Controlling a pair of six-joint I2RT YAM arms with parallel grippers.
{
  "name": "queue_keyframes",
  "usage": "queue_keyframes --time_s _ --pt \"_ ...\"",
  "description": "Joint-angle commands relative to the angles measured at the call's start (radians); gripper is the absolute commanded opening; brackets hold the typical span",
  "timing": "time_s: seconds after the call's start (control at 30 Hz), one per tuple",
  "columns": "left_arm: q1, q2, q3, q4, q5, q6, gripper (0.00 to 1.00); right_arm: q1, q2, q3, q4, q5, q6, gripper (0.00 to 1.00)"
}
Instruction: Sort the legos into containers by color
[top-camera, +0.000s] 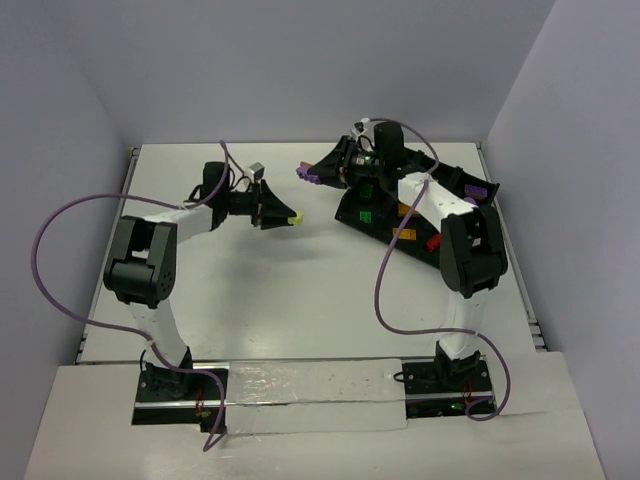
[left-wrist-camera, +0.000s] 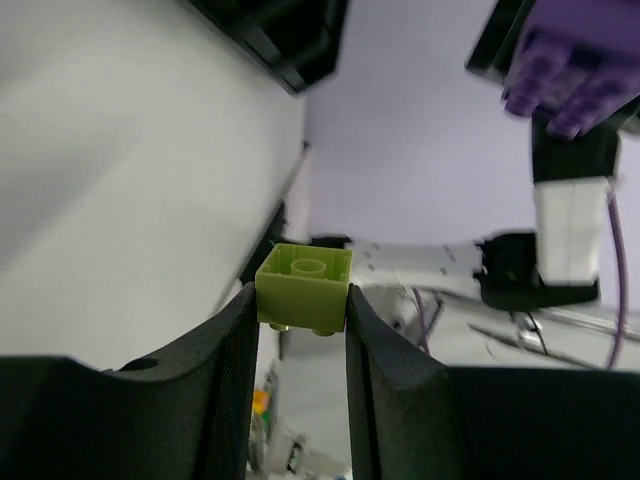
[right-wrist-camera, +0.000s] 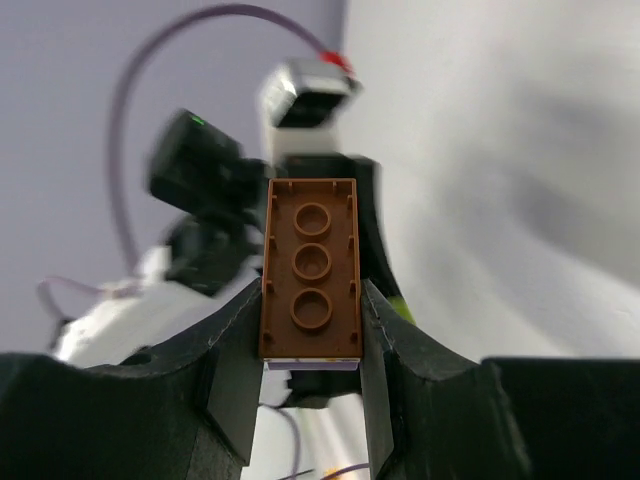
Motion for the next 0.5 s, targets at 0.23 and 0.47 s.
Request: queue_keyframes --time_s 0.23,0.47 --pt "-0.033 0.096 0.593 -1.052 -0.666 0.604 0.0 -0.044 -0.22 0.067 -0.595 0.571 -0.445 0.0" --pt "-0.077 0.12 0.689 -1.031 -0.616 0.6 0.0 -0.115 -0.323 0.038 -0.651 0.687 -0.483 0.0"
